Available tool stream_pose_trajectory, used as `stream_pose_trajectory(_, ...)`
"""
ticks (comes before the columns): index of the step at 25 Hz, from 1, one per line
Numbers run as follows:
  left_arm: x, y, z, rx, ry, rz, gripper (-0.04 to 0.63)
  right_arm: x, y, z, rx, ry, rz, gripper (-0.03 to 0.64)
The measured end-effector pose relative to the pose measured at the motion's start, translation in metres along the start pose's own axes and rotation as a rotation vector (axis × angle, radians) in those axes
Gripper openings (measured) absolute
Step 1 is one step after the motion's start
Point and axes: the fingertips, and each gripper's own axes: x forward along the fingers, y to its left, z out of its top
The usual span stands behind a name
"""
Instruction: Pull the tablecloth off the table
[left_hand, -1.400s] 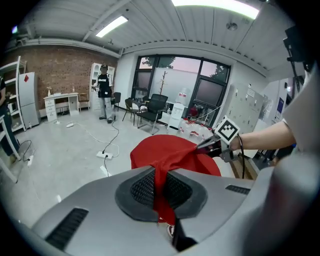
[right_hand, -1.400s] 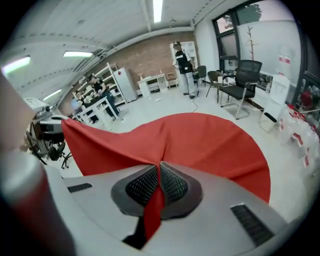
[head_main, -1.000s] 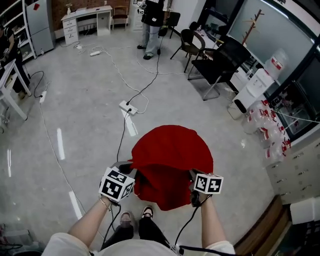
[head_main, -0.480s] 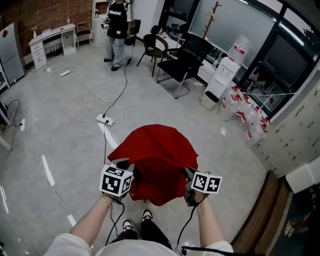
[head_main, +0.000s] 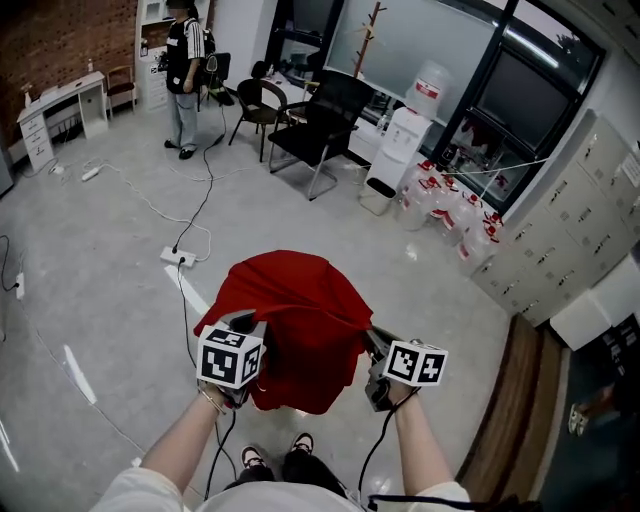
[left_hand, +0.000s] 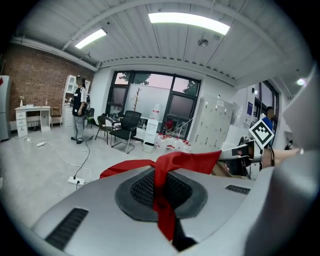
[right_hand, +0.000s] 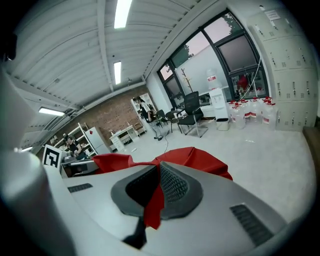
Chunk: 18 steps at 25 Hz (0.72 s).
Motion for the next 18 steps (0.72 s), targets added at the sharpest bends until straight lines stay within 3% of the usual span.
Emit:
stream_pose_trajectory(10, 0.007, -0.03, 0.025, -0.002, -0.049, -0.038, 0.018, -0.049, -0.002, 0.037, 0.022, -0.145, 0.033, 0.028)
stream_pose_trajectory(18, 0.022, -0.095, 0.03, 0.051, -0.045, -0.063, 0.018, -0.111, -0.029, 0.054, 0.029, -0.227, 0.04, 0.028)
